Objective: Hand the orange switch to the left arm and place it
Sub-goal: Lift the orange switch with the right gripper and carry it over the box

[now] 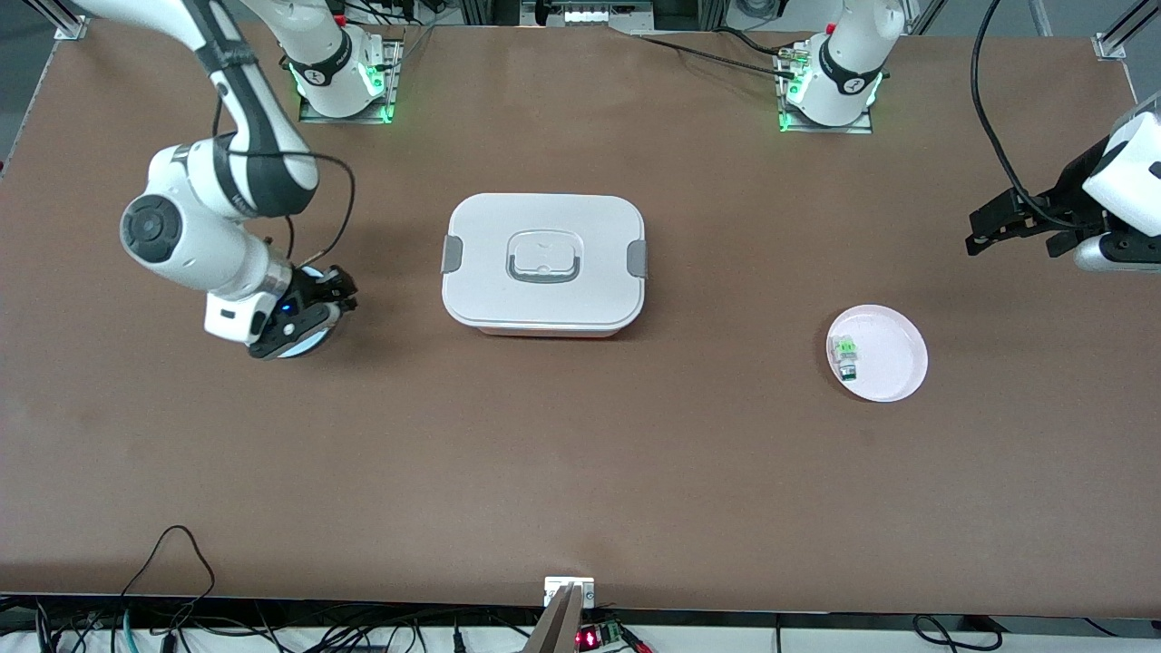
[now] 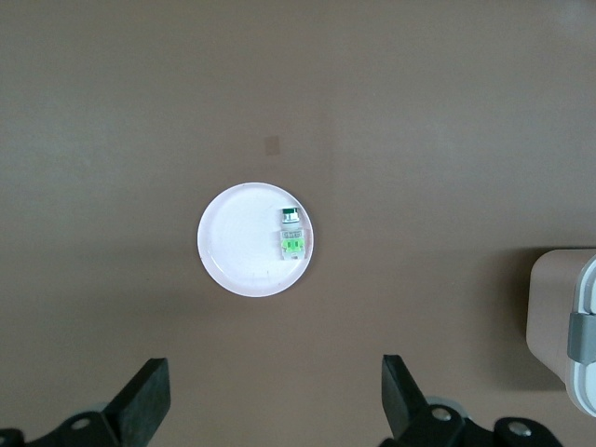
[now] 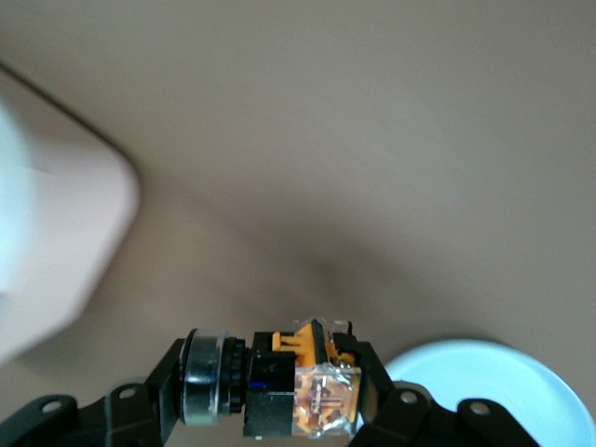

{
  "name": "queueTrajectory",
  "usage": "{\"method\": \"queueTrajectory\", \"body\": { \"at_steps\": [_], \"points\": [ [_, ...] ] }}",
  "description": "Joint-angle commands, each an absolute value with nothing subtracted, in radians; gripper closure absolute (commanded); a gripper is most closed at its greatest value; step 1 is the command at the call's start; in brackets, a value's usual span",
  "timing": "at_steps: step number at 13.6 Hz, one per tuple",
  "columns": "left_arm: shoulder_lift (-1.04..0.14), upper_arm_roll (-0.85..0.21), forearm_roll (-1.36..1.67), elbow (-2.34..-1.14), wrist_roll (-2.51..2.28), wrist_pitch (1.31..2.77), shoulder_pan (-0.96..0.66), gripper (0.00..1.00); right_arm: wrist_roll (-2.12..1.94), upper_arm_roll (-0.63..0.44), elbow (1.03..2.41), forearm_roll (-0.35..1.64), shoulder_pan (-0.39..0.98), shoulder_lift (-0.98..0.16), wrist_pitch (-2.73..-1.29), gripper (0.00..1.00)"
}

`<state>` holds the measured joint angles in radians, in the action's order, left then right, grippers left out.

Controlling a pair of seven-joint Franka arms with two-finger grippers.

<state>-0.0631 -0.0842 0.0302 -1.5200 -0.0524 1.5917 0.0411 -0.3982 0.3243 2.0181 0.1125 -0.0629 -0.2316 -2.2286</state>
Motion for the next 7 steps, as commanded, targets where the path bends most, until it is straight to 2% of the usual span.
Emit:
{"method": "queueTrajectory", "body": {
  "at_steps": [1, 7],
  "points": [
    [-0.063, -0.083, 0.015, -1.503, -0.051, 1.571, 0.041, 0.0, -0.423, 0.451, 1.949, 0.185, -0.077, -0.201, -2.21, 0.84],
    [-0.066, -0.078, 0.017, -1.503, -0.051, 1.562, 0.041, 0.0, -0.41, 0.626, 1.772, 0.34, -0.064, -0.216, -2.23, 0.84]
  ]
}}
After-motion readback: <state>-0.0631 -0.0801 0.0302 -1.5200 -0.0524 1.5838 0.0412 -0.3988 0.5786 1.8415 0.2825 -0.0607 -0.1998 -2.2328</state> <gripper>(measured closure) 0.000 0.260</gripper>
